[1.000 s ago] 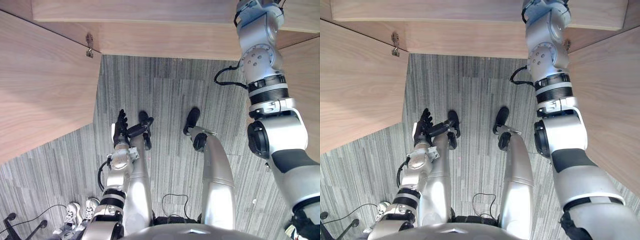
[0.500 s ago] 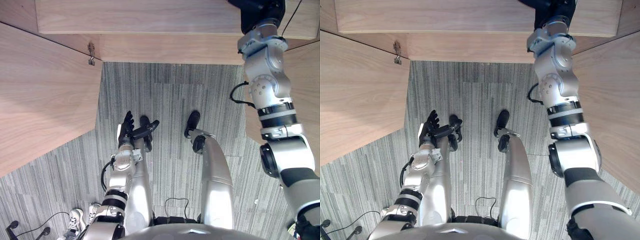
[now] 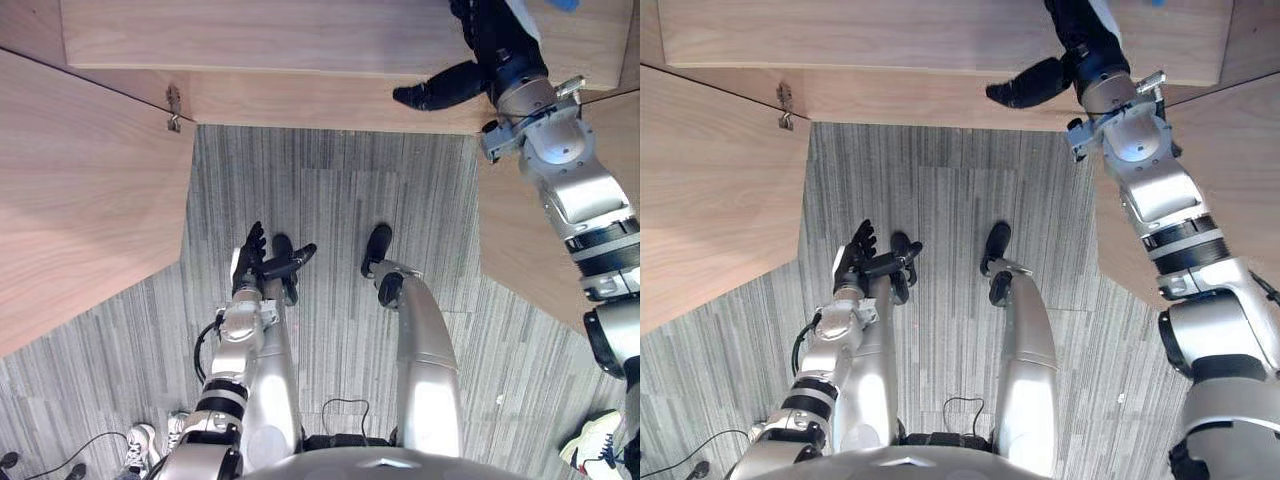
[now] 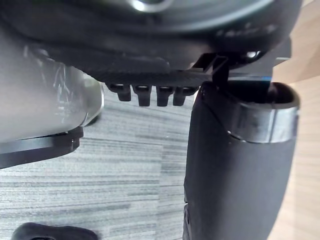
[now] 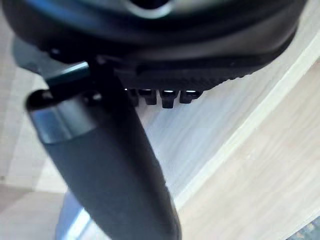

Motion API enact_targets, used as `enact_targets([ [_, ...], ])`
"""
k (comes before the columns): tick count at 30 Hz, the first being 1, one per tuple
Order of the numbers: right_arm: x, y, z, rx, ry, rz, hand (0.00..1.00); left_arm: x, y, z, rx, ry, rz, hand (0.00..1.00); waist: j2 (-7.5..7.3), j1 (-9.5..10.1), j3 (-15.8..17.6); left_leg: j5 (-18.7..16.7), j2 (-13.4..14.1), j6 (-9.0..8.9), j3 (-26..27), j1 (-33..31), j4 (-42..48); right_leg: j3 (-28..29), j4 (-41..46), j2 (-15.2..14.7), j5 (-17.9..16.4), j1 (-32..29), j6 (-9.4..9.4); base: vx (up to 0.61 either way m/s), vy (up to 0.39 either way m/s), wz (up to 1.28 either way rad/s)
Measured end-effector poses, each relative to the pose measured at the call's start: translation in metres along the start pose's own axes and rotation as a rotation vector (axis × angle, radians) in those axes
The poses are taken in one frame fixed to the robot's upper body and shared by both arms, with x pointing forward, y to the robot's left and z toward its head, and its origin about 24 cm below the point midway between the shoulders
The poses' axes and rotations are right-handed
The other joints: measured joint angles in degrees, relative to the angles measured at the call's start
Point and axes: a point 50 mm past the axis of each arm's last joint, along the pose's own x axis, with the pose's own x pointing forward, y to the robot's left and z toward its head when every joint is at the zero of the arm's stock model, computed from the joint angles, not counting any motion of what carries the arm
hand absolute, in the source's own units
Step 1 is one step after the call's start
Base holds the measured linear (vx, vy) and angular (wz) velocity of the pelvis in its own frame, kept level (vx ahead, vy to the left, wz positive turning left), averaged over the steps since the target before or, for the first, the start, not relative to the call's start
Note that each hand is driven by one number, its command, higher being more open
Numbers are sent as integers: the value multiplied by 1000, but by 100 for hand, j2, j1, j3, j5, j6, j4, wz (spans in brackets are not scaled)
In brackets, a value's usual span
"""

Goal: Walk over to the cabinet, pick up the folder, carry it to the office cabinet, place the folder inside the office cabinet, then close the office cabinet door

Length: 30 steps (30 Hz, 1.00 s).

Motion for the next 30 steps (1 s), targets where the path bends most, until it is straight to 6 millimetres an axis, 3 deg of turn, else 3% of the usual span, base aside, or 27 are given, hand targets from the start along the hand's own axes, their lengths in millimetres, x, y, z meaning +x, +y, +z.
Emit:
enact_targets([
  [4,-2,4,-2,-184,1,57,100,0,2,0,10,2,-6,100,-49,5,-27,-3,1,2,8,6,-5,4,-9,1,1,5,2,27,60,-1],
  [11,-3,6,-1,-222,-6,74,100,1,2,0,33,0,-14,100,-58,13,-32,-4,4,3,15,7,-10,5,-30,3,11,14,16,23,57,0],
  [15,-20,16,1,-152,-48,64,100,0,2,0,32,-2,-17,100,-59,55,-32,-6,3,7,18,8,-29,3,-50,5,11,16,17,13,23,0],
  [20,-43,20,19,52,-181,-132,100,0,1,-1,34,-1,-8,100,-59,50,-32,-40,9,8,45,16,-17,22,-91,5,-4,21,56,0,0,-1],
  [21,-46,19,25,95,-217,-192,0,0,2,-1,22,0,1,100,-59,48,-32,-53,12,6,63,27,-10,37,-90,5,-5,24,61,0,0,-4],
  [25,-50,20,39,111,-291,-283,0,0,1,-2,5,6,14,100,-59,46,-33,-78,15,6,102,83,-10,74,-74,5,6,62,64,20,29,-4],
  [30,-53,39,33,35,-265,-265,0,-2,-5,-4,8,9,17,100,-76,89,-53,-119,10,25,127,137,-10,87,-85,-5,-17,114,98,34,56,0],
])
